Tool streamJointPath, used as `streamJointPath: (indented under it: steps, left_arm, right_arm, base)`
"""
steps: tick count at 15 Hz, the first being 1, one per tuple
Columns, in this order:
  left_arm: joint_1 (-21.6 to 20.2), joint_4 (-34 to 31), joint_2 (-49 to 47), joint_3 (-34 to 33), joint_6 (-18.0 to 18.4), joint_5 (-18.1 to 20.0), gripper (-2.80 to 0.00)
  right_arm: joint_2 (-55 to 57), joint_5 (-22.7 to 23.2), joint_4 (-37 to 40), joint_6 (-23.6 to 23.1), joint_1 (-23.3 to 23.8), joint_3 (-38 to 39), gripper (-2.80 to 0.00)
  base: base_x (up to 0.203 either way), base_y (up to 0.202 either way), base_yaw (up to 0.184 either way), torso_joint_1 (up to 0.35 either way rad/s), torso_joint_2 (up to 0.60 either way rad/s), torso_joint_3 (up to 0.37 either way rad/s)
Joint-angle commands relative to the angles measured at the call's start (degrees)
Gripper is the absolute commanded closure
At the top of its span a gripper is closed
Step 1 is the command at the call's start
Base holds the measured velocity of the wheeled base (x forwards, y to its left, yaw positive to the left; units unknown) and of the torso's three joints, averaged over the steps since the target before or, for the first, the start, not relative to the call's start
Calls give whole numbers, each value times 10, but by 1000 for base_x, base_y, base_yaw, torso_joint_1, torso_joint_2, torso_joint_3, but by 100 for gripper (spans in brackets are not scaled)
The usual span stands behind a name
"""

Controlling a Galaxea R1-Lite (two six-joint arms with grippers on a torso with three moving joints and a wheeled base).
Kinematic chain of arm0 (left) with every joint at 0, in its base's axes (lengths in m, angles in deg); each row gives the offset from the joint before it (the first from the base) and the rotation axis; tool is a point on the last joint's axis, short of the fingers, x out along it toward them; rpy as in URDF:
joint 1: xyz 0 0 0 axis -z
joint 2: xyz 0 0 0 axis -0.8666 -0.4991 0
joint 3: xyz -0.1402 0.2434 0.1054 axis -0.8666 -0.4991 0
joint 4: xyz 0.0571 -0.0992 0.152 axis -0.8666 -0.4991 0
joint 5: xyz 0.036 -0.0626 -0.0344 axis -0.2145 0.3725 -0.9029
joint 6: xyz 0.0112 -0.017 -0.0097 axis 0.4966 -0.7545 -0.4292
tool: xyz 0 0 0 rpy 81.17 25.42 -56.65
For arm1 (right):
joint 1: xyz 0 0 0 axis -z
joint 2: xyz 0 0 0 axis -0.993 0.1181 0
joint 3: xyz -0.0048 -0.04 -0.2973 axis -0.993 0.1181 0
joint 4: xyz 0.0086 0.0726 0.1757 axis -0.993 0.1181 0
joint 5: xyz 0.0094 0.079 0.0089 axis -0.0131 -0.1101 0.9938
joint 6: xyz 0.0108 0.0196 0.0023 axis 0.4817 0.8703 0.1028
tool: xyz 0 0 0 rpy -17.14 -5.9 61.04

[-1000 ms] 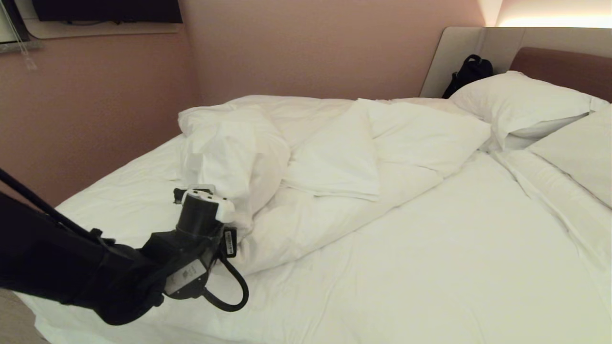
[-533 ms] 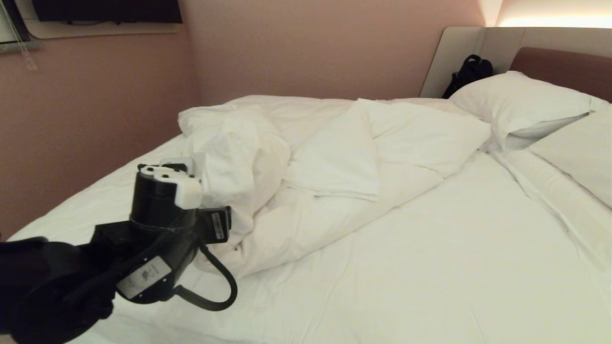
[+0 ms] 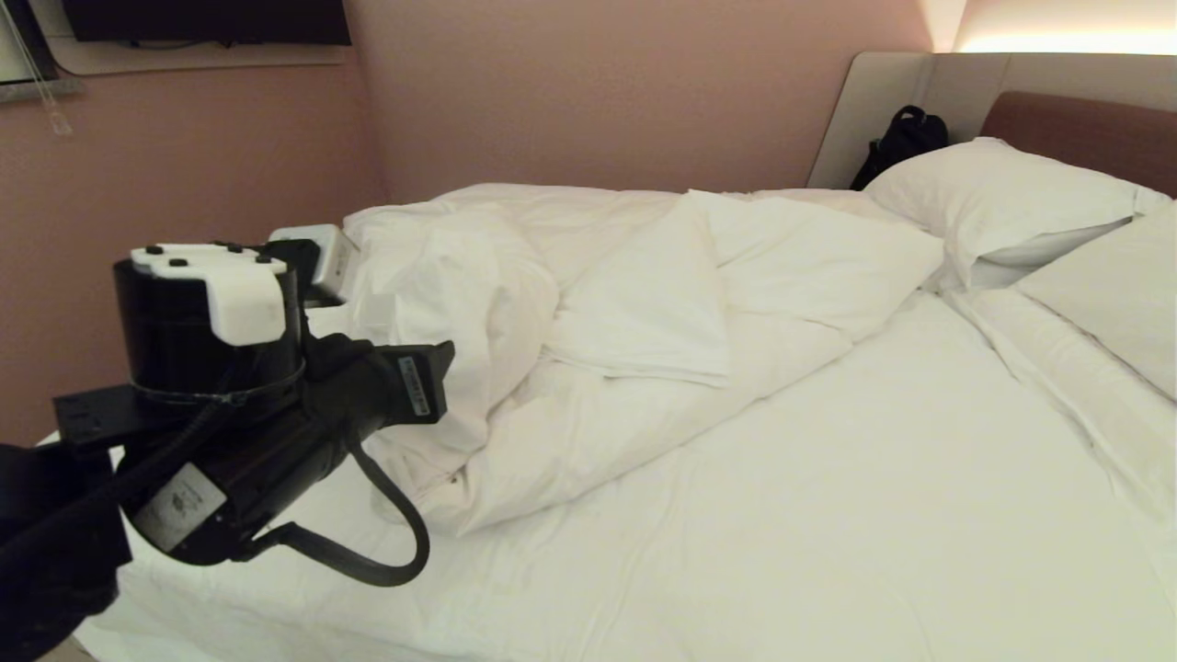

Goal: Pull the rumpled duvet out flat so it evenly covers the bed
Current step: Flatten the corners of the folded blanket

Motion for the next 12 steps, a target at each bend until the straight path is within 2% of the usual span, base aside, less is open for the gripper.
streamJointPath:
  steps: [1, 5, 12]
  left_arm:
    - [-2, 3, -10, 7, 8, 17, 0]
    - [-2, 13, -38, 39, 13, 21, 0]
    - [-12, 21, -84, 52, 13, 21, 0]
  right_arm:
    - [0, 0, 0, 0, 0, 0, 0]
    - [0, 0, 0, -1, 0, 0, 0]
    - [0, 0, 0, -1, 0, 0, 0]
  base:
    - [0, 0, 0, 0, 0, 0]
    - [0, 0, 0, 0, 0, 0]
    - [0, 0, 0, 0, 0, 0]
